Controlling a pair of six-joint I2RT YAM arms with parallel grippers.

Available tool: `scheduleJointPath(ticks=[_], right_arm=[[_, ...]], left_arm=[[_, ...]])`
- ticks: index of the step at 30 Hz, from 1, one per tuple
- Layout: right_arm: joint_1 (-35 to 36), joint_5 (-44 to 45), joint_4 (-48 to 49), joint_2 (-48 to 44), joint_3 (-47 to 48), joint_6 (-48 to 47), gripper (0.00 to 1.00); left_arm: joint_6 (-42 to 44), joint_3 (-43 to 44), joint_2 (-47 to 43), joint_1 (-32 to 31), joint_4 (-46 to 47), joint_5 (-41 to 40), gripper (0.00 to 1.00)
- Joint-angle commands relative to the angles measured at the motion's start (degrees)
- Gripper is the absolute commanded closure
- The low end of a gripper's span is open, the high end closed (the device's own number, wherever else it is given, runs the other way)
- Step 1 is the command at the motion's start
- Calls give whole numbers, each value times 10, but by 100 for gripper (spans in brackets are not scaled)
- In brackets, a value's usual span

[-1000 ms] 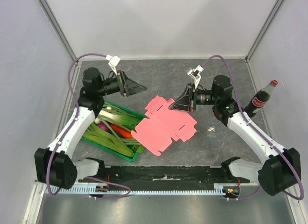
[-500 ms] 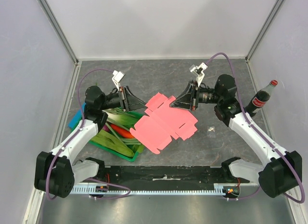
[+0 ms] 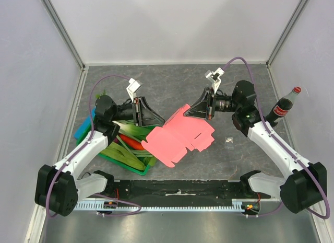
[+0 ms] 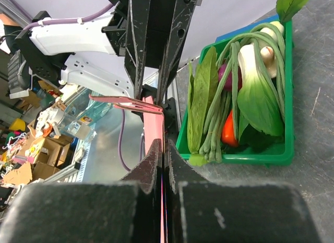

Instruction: Fold the paper box

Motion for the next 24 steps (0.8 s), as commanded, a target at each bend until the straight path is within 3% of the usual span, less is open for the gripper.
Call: scheduleJointPath(ticks=[1,12,15,17,19,20,21,22,24], right_arm=[[-1,4,51,4,16,27,100],[-2,2,127,-1,3,94,100],[1,4,150,-5,-6,108,100],[4,3,152,-4,-12,106,100],[6,5,148,-4,-17,101,100],[8,8,131,-5,-17,89,100],[9,25,92,-6,-1,14,100],[10,44,-57,-10,16,-47,100],[18,124,-210,-9,67,-208,100]], left_arm=[[42,9,-14,-7,-37,7,66],[84,16,-18,-31,-85,-19,71],[89,21,-14,-37,-86,-29,83],[97,22,-13,-41,-87,-33,96],[108,22,-25,-49,-97,-56,98],[134,21,-36,-51,-110,-76,98],[152,17,-50,-56,-164,-143,98],[169,15,-62,-60,-187,-183,98],[194,5,-83,-64,-231,-254,98]])
